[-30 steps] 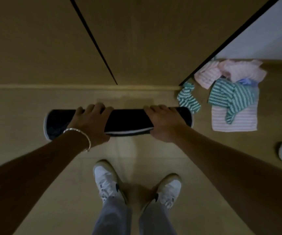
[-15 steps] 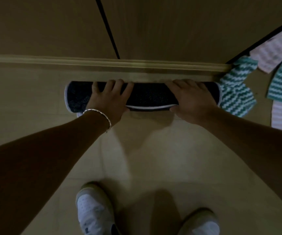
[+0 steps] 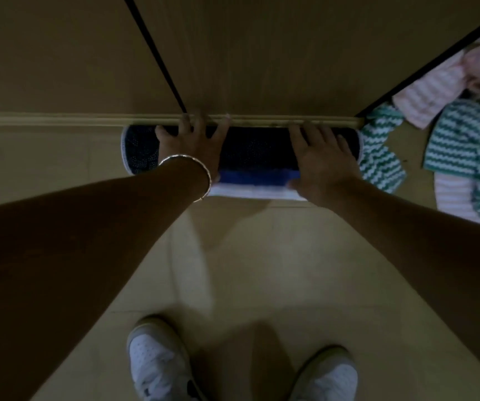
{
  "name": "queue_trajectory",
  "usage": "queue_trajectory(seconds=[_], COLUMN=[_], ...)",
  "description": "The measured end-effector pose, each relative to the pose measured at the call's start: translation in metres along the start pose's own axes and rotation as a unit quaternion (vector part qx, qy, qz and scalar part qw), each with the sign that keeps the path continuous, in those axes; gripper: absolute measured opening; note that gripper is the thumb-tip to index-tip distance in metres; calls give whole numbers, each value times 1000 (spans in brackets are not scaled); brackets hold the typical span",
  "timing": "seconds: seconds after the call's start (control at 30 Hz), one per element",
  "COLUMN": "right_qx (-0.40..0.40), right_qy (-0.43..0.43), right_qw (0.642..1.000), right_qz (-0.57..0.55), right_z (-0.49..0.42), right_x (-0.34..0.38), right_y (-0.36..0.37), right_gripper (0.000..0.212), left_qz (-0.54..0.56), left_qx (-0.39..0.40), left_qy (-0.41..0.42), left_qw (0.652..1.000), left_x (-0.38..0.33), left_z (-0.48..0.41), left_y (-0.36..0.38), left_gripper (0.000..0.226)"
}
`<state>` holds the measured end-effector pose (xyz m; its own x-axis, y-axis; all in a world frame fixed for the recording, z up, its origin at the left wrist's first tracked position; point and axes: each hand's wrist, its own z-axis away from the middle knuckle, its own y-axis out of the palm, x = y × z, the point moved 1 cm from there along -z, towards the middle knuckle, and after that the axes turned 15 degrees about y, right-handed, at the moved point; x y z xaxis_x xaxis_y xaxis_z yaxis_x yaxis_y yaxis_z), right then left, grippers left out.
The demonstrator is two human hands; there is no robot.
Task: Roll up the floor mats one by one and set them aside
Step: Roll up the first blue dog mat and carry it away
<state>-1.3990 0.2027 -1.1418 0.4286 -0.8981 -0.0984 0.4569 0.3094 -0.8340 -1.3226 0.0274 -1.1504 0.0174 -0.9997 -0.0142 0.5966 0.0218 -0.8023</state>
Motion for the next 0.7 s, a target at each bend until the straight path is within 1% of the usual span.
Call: queue_trajectory(seconds=[0.03,0.1,0.2,0.27,0.33,0.4,0.47,0.57,0.63,0.7], right_qx=[7,26,72,103,112,101,98,98,82,59], right_qy=[-12,-38,-57,-65,-75,-79,-83,-99,-107,-117], right_qw=[1000,999,996,992,989,990,990,989,989,990], right_qz=[5,10,-17,-35,-52,-65,-66,-59,-61,-52], right_z=[12,38,75,100,125,153,189,259,308,354], right_x=[0,1,2,2,0,-4,-6,-12,-15,-15], right_y=[-11,-37,-89,-139,-197,-263,-332,-432,-491,-544], right_gripper=[93,83,56,49,46,40,34,35,38,36], left_qz=[-4,-13,19,37,43,44,67,84,78,71], left_qx=[-3,0,59,88,101,85,51,11,-16,-53], left_qy=[17,62,113,141,156,156,145,142,134,121], left_qw=[1000,998,992,985,982,983,986,986,988,989], left_x=[-1,-2,4,11,18,25,32,29,22,15], left_z=[11,39,85,118,152,191,239,314,366,423], left_y=[-11,-36,-90,-141,-201,-268,-336,-428,-481,-527], left_gripper=[98,94,71,56,49,42,35,31,31,30])
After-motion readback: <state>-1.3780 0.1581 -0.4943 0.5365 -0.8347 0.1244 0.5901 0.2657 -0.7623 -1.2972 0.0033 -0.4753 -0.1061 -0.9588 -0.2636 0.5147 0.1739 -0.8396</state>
